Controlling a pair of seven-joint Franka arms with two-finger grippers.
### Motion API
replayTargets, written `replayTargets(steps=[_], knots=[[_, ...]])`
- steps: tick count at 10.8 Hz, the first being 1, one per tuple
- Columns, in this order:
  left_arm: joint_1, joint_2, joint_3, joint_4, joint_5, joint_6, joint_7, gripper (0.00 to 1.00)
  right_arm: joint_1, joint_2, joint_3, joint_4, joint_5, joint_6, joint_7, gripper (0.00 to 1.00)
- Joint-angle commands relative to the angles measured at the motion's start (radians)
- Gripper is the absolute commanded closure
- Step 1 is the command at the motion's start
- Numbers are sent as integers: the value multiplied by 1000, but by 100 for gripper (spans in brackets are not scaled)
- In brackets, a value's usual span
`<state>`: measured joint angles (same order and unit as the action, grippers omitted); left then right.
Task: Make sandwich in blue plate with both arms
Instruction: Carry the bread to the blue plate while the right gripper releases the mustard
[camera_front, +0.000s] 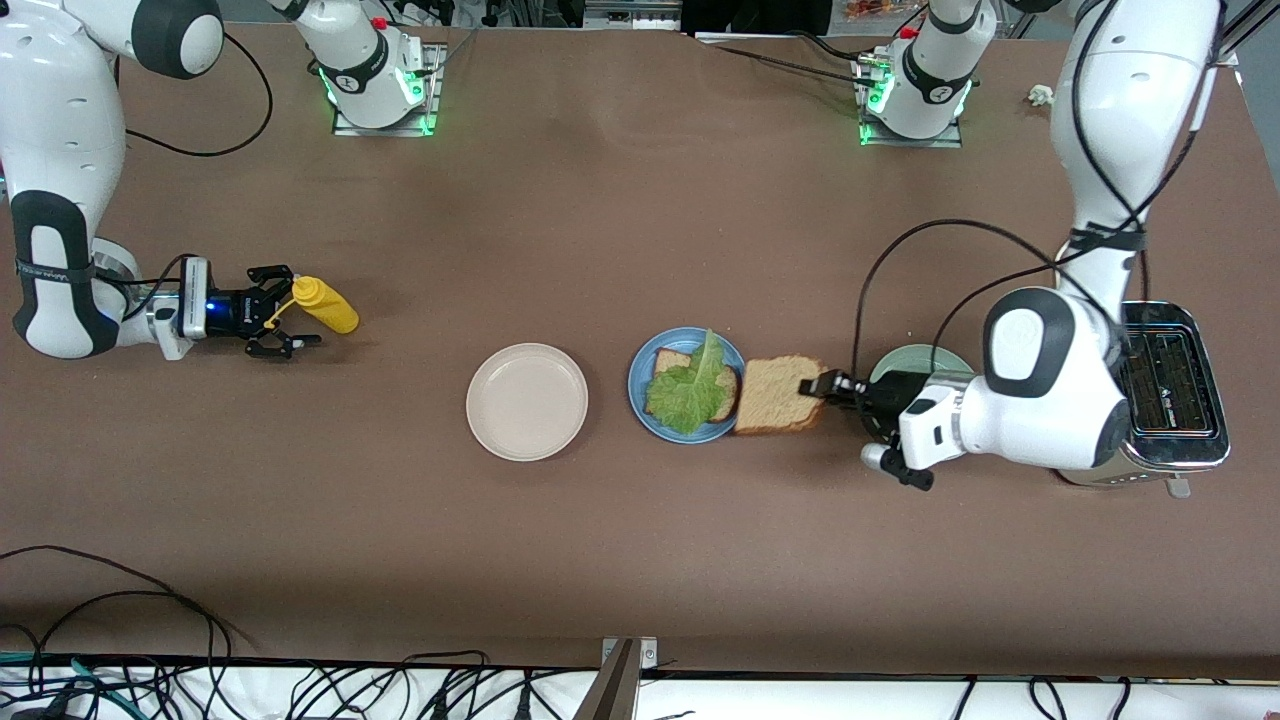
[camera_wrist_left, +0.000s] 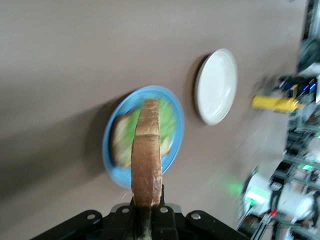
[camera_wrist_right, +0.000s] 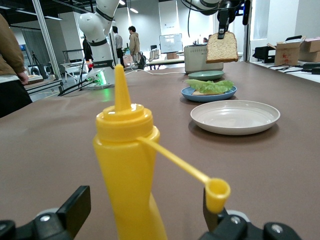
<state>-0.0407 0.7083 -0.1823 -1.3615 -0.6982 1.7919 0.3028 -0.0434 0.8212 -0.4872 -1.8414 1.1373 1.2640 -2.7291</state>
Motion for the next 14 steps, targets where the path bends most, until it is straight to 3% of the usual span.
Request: replayTargets(steps=[1,4,10,14], knots=[[-79,54,14,18,-229,118,0,100,-16,23,-43,18,-46,-44,-37,0],[-88,59,14,-80,-399,116,9,100,-16,21,-89,71,-111,-43,20,0],[-87,69,14,-206,-463,118,114,100,-12,-3,-166,298,-299,-46,271,0],[-79,115,14,-218,-490,119,219,98,-7,-37,-183,510,-393,-169,553,0]])
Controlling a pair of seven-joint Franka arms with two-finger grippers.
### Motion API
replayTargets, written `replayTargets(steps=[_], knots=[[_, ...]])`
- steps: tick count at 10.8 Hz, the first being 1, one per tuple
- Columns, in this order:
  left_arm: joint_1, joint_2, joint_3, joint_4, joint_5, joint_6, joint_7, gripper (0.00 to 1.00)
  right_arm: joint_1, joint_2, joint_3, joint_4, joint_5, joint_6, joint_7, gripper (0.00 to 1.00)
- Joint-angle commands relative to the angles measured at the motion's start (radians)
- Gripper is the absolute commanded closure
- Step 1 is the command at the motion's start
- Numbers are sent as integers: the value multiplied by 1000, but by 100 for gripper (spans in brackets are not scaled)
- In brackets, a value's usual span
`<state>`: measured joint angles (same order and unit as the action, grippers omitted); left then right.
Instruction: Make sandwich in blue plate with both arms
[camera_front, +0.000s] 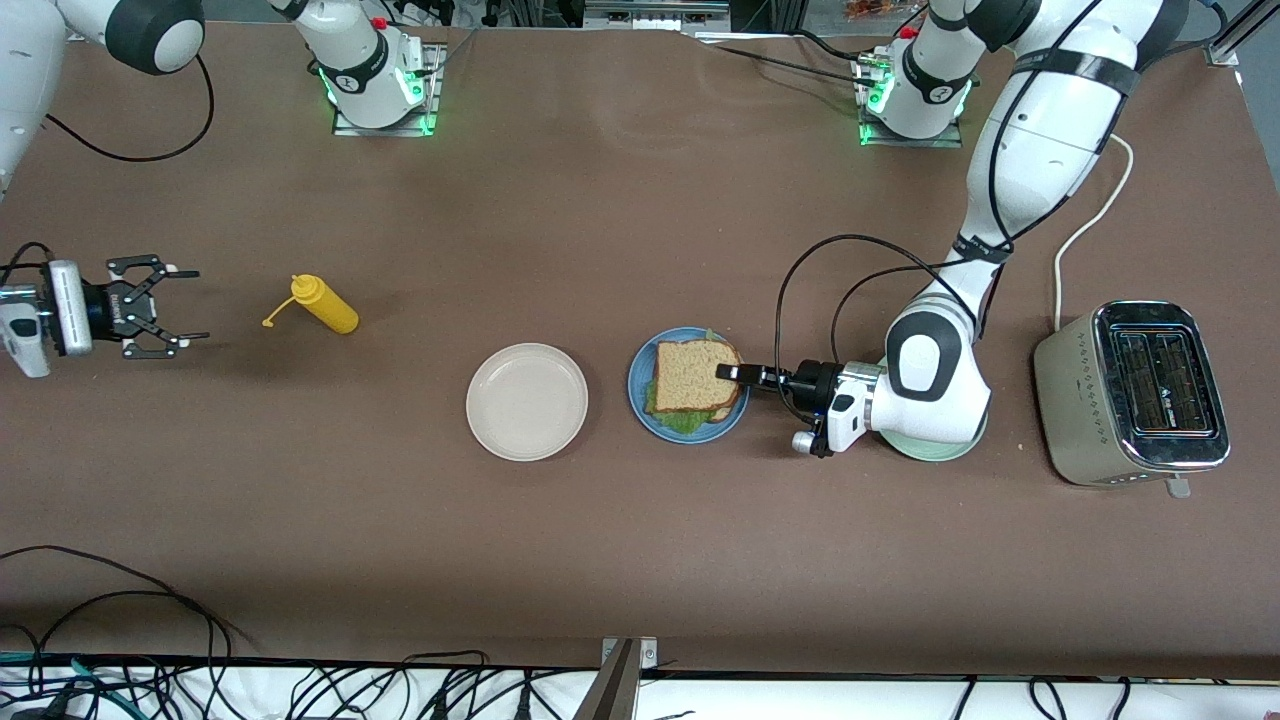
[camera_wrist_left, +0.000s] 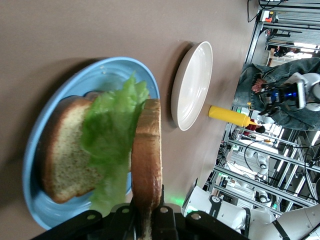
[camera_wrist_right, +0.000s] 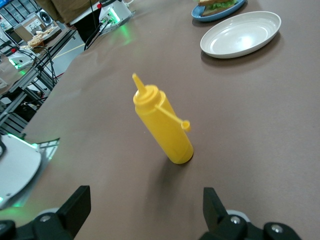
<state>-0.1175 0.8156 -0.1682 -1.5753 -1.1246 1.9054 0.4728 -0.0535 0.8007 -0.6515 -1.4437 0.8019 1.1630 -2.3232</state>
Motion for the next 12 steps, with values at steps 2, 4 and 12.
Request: replayTargets(steps=[2,4,12], knots=[[-2,8,0,-3,-80,6,50,24,24,-88,-14,164,-117,-86,328,0],[1,8,0,-5,-78,6,101,0,59,-168,-4,204,-189,-95,530,0],[-10,-52,9,15,179,133,106,0,61,-411,421,293,-654,-62,1376,0]])
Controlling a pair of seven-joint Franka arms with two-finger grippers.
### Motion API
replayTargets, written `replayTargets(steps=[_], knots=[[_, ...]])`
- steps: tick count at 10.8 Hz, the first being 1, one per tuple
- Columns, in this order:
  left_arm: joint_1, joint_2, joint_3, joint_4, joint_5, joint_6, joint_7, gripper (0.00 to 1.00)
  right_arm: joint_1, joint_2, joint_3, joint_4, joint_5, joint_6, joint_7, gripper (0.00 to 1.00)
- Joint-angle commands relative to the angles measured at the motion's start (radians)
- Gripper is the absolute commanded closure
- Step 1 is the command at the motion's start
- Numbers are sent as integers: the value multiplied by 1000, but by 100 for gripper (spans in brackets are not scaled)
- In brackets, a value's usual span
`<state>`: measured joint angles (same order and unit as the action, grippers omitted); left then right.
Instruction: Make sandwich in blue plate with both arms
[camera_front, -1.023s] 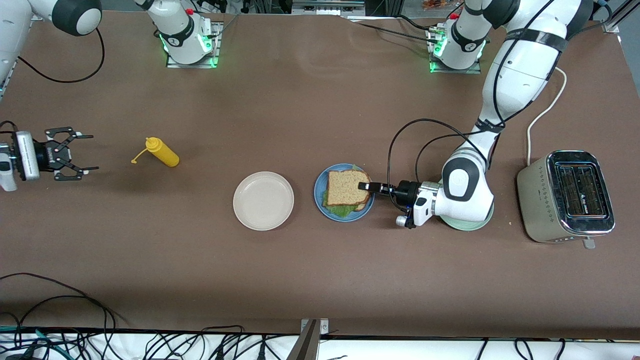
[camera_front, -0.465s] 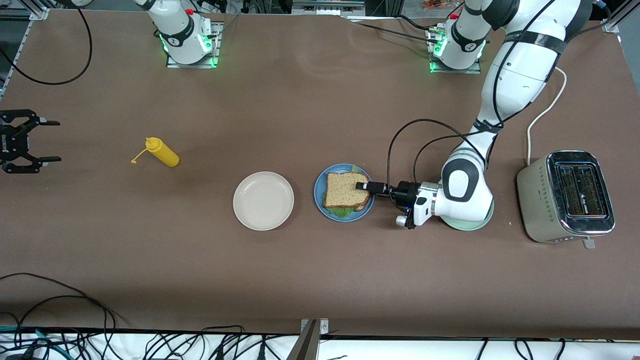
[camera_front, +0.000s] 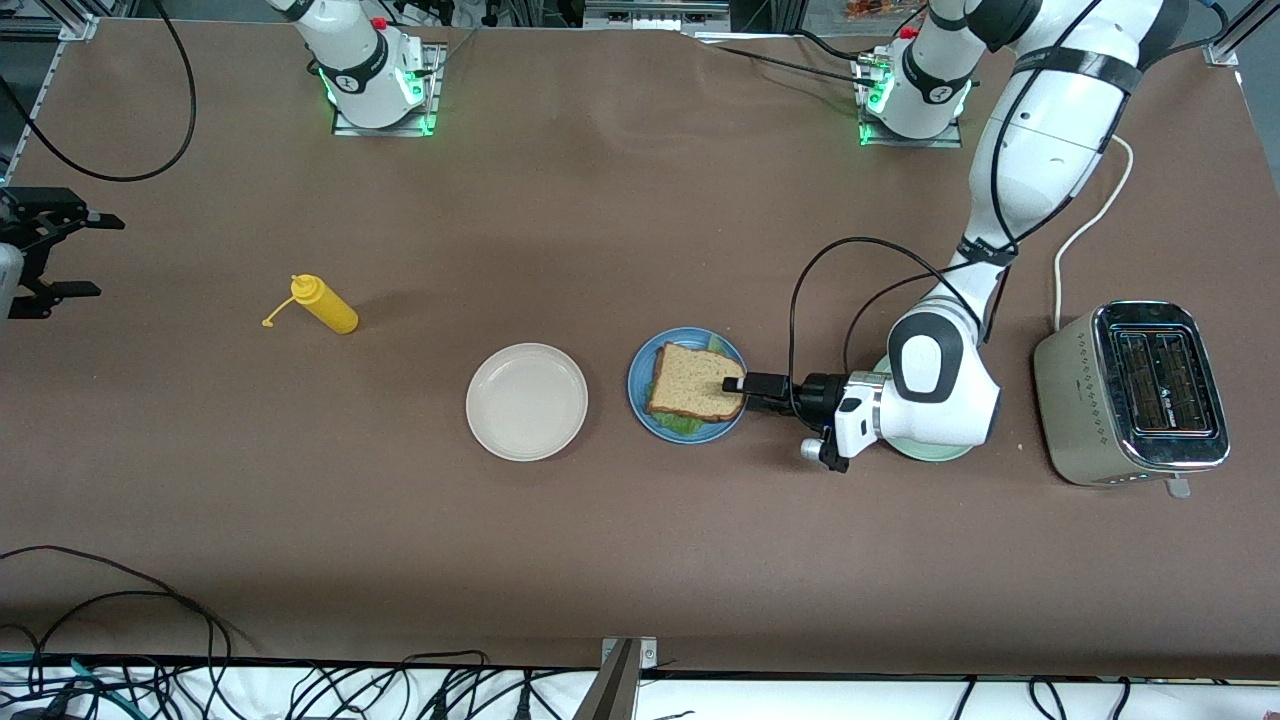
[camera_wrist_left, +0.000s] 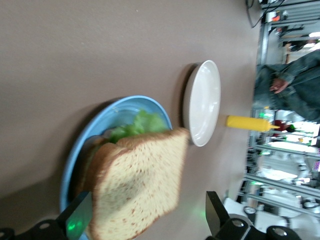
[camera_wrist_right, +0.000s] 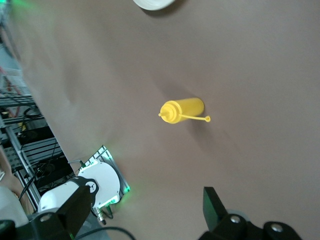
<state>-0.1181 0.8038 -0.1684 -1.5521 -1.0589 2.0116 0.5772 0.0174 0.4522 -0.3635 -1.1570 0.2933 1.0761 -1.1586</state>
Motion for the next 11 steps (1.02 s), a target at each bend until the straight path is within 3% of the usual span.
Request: replayTargets(steps=[1,3,6,8,11], knots=[[-8,-61,10,-8,175,27,-3,0,-10,-96,202,7,-217,40,328,0],[5,-122,12,-8,339,26,-106,0,-10,-124,312,-4,-310,73,536,0],[15,-221,26,6,604,-8,-354,0,-10,-136,409,-38,-353,114,855,0],[63,-291,35,6,703,-45,-404,0,-11,-173,439,-120,-350,171,1054,0],[92,-409,47,7,868,-141,-547,0,-13,-258,429,-272,-355,258,1071,0]])
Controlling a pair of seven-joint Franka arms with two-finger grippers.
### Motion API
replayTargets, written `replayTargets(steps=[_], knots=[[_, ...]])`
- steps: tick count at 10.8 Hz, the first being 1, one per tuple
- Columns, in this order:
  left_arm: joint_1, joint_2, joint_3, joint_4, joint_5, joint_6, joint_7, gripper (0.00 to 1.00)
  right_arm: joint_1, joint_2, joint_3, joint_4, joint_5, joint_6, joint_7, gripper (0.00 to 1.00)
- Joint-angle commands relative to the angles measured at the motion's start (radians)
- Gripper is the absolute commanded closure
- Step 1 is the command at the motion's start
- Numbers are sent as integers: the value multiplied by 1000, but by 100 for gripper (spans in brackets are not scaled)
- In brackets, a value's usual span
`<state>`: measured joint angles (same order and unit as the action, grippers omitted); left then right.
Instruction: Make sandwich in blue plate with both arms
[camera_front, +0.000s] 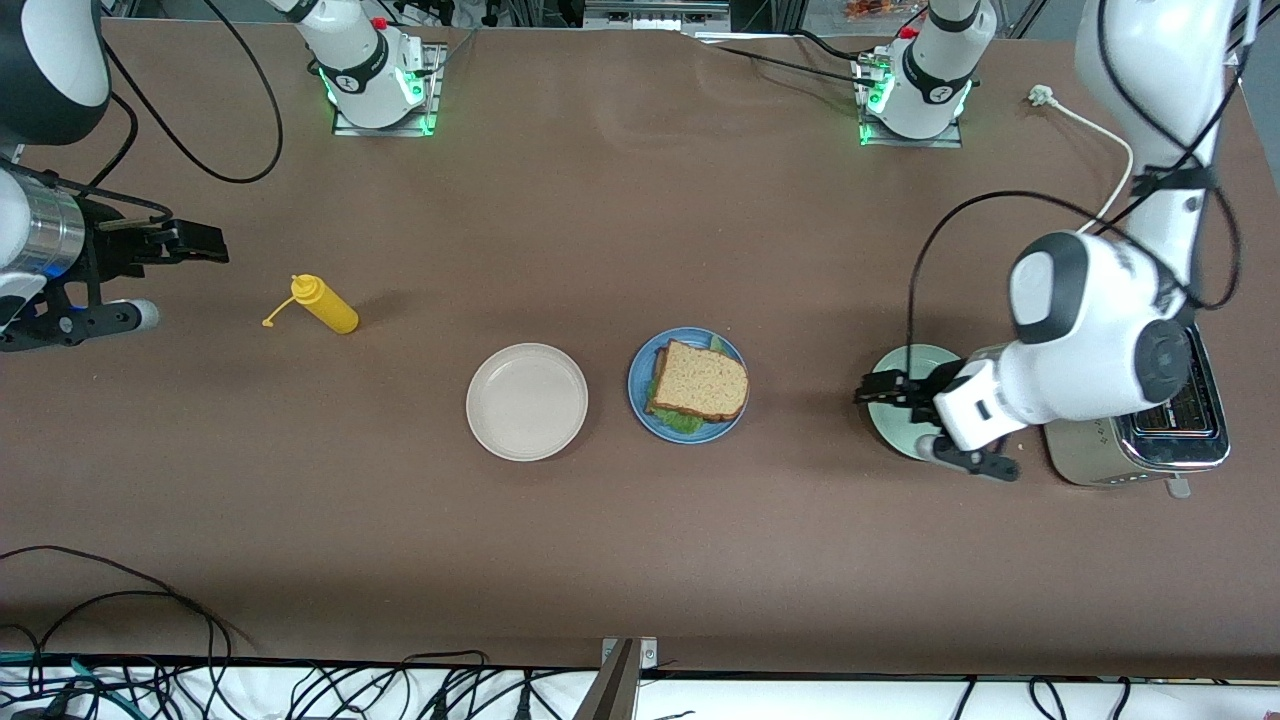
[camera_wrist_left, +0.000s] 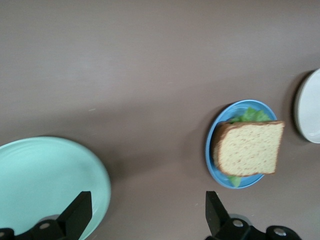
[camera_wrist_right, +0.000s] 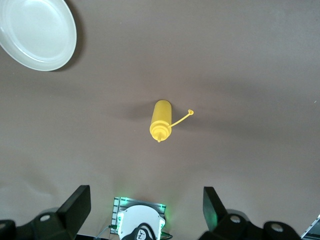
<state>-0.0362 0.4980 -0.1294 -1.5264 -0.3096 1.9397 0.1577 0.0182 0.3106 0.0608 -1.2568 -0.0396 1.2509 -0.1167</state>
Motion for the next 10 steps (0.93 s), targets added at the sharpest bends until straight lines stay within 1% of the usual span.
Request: replayTargets(steps=[1,2,3,5,6,8,9,10], knots=[[10,-139,8,10,182,-121,-204,0,-17,-187,2,-276,-23,149,29,0],[-1,-171,16,56,214,-202,-261,0,-21,-252,1,-373,-23,213,29,0],[-48,-234,72,51,234,-228,-282,0,-21,-298,-9,-436,-25,263,31,0],[-68,-370,118,-7,241,-252,-270,0,-24,-303,-13,-438,-28,278,71,0],[-71,-419,119,-29,242,-289,-265,0,-21,-303,-13,-438,-28,280,83,0],[-73,-469,110,-40,308,-385,-265,0,-21,-303,-10,-437,-22,280,141,0],[-71,-480,102,-50,310,-418,-265,0,-21,-301,-10,-437,-17,282,167,0],[-62,-501,85,-81,311,-418,-264,0,-21,-301,-10,-437,-13,282,201,0]])
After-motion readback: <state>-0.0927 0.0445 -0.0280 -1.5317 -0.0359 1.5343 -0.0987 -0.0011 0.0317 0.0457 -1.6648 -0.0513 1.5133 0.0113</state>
